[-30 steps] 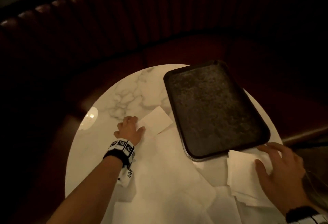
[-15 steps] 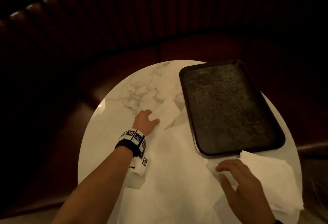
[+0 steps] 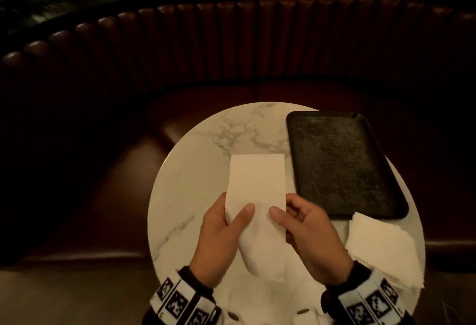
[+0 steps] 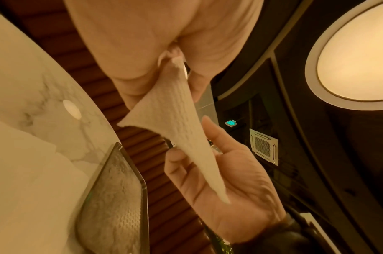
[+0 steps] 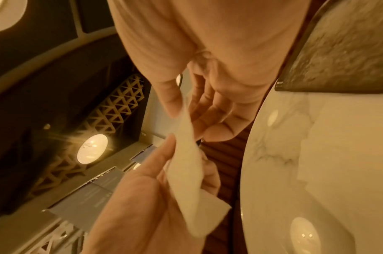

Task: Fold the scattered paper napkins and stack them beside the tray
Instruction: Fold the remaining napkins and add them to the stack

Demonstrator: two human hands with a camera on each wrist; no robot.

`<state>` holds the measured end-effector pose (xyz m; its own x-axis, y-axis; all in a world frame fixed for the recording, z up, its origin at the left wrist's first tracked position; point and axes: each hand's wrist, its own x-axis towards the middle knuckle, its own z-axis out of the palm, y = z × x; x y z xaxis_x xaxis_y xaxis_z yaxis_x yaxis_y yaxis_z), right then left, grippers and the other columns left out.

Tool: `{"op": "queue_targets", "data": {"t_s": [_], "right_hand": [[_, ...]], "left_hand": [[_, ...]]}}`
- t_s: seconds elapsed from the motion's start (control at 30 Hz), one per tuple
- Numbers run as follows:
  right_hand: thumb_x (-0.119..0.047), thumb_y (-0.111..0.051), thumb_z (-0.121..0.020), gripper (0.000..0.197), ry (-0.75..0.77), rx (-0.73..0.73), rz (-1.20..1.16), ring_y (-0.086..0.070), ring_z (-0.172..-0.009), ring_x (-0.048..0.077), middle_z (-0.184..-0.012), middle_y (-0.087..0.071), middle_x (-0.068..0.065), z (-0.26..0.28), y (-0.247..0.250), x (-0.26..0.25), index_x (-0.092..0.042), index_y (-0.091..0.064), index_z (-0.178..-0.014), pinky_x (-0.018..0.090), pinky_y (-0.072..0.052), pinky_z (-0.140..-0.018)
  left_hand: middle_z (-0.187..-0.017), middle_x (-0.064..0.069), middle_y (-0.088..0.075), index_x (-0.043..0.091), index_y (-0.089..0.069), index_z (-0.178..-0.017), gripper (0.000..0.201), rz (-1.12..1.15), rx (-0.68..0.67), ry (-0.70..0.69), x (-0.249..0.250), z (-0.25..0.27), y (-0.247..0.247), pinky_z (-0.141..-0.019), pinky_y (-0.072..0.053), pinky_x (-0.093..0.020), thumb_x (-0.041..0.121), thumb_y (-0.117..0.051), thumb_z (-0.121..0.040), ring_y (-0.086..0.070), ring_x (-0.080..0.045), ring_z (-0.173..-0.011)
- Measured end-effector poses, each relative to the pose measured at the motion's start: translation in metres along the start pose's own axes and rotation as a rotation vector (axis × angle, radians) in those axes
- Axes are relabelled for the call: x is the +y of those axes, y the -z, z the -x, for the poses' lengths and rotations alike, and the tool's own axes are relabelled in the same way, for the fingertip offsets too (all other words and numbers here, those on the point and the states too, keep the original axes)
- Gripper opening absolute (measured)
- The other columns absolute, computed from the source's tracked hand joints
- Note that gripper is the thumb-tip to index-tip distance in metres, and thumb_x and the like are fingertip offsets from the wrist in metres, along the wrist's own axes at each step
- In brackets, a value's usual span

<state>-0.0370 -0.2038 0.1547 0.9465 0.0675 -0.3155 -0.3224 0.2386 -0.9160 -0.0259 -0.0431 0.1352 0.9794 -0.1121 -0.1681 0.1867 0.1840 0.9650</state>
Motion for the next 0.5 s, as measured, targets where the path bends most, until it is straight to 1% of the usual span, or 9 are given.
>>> {"op": "queue_targets", "data": {"t_s": [0.07, 0.17, 0.2, 0.27, 0.33, 0.37, 0.43, 0.47, 0.5], "right_hand": [[-0.006, -0.06, -0.089, 0.02, 0.002, 0.005, -0.022, -0.068, -0.103, 0.036, -0.106, -0.073, 0.015, 0.013, -0.006, 0.005, -0.007, -0.068, -0.108, 0.042, -0.055, -0.087], [-0.011, -0.065, -0.085, 0.018, 0.075, 0.025, 0.072, -0.059, -0.103, 0.052, -0.106, -0.067, 0.028, 0.03, -0.012, 0.011, -0.011, -0.071, -0.102, 0.063, -0.047, -0.091], [-0.008, -0.063, -0.087, 0.018, 0.103, 0.027, 0.11, -0.058, -0.103, 0.051, -0.104, -0.068, 0.026, 0.036, -0.013, 0.011, -0.015, -0.072, -0.1, 0.063, -0.046, -0.091], [0.0, -0.056, -0.091, 0.032, 0.158, 0.026, 0.143, -0.066, -0.101, 0.039, -0.102, -0.074, 0.011, 0.046, -0.016, 0.008, -0.025, -0.075, -0.098, 0.052, -0.052, -0.09], [0.006, -0.053, -0.091, 0.046, 0.214, 0.018, 0.162, -0.07, -0.099, 0.025, -0.102, -0.075, 0.001, 0.055, -0.019, 0.003, -0.033, -0.077, -0.094, 0.04, -0.057, -0.088], [0.008, -0.052, -0.09, 0.051, 0.241, 0.016, 0.176, -0.071, -0.098, 0.021, -0.102, -0.076, -0.003, 0.058, -0.019, 0.002, -0.036, -0.077, -0.092, 0.036, -0.058, -0.086], [0.011, -0.049, -0.09, 0.058, 0.274, 0.017, 0.195, -0.07, -0.097, 0.02, -0.099, -0.076, -0.005, 0.063, -0.02, 0.002, -0.04, -0.077, -0.09, 0.034, -0.058, -0.084], [0.011, -0.047, -0.091, 0.06, 0.282, 0.009, 0.192, -0.071, -0.096, 0.02, -0.097, -0.076, -0.006, 0.065, -0.021, 0.001, -0.041, -0.077, -0.088, 0.034, -0.059, -0.081], [0.01, -0.047, -0.092, 0.059, 0.284, -0.004, 0.172, -0.071, -0.091, 0.017, -0.093, -0.077, -0.006, 0.067, -0.021, 0.003, -0.041, -0.078, -0.085, 0.031, -0.059, -0.077]], "left_hand": [[-0.114, -0.009, -0.072, 0.012, -0.063, -0.117, 0.03, -0.017, -0.001, -0.009, 0.003, 0.02, 0.007, -0.093, -0.054, -0.054, 0.022, -0.061, -0.089, -0.067, -0.032, -0.107], [-0.106, -0.012, -0.072, 0.009, -0.064, -0.114, 0.019, -0.092, -0.069, -0.067, 0.009, 0.04, 0.023, -0.086, -0.056, -0.043, 0.007, -0.056, -0.097, -0.068, -0.03, -0.1], [-0.101, -0.014, -0.072, 0.008, -0.064, -0.112, 0.02, -0.105, -0.09, -0.088, 0.012, 0.044, 0.028, -0.082, -0.056, -0.04, 0.002, -0.054, -0.096, -0.068, -0.029, -0.094], [-0.082, -0.015, -0.068, 0.011, -0.066, -0.109, 0.022, -0.113, -0.105, -0.119, 0.019, 0.051, 0.036, -0.07, -0.053, -0.036, -0.002, -0.053, -0.096, -0.063, -0.025, -0.076], [-0.068, -0.008, -0.061, 0.014, -0.068, -0.105, 0.021, -0.103, -0.084, -0.136, 0.024, 0.056, 0.04, -0.062, -0.047, -0.037, 0.001, -0.055, -0.096, -0.054, -0.025, -0.064], [-0.07, -0.012, -0.061, 0.014, -0.069, -0.103, 0.02, -0.088, -0.079, -0.141, 0.026, 0.059, 0.042, -0.061, -0.047, -0.04, 0.005, -0.054, -0.094, -0.051, -0.031, -0.062], [-0.083, -0.023, -0.063, 0.015, -0.071, -0.1, 0.02, -0.063, -0.09, -0.156, 0.03, 0.063, 0.042, -0.065, -0.049, -0.054, 0.01, -0.053, -0.091, -0.05, -0.05, -0.069], [-0.088, -0.024, -0.064, 0.015, -0.072, -0.099, 0.02, -0.056, -0.097, -0.166, 0.032, 0.066, 0.042, -0.068, -0.049, -0.061, 0.012, -0.054, -0.09, -0.051, -0.056, -0.075], [-0.09, -0.024, -0.065, 0.015, -0.072, -0.098, 0.02, -0.056, -0.102, -0.177, 0.033, 0.067, 0.042, -0.069, -0.048, -0.065, 0.013, -0.054, -0.09, -0.05, -0.058, -0.078]]}}
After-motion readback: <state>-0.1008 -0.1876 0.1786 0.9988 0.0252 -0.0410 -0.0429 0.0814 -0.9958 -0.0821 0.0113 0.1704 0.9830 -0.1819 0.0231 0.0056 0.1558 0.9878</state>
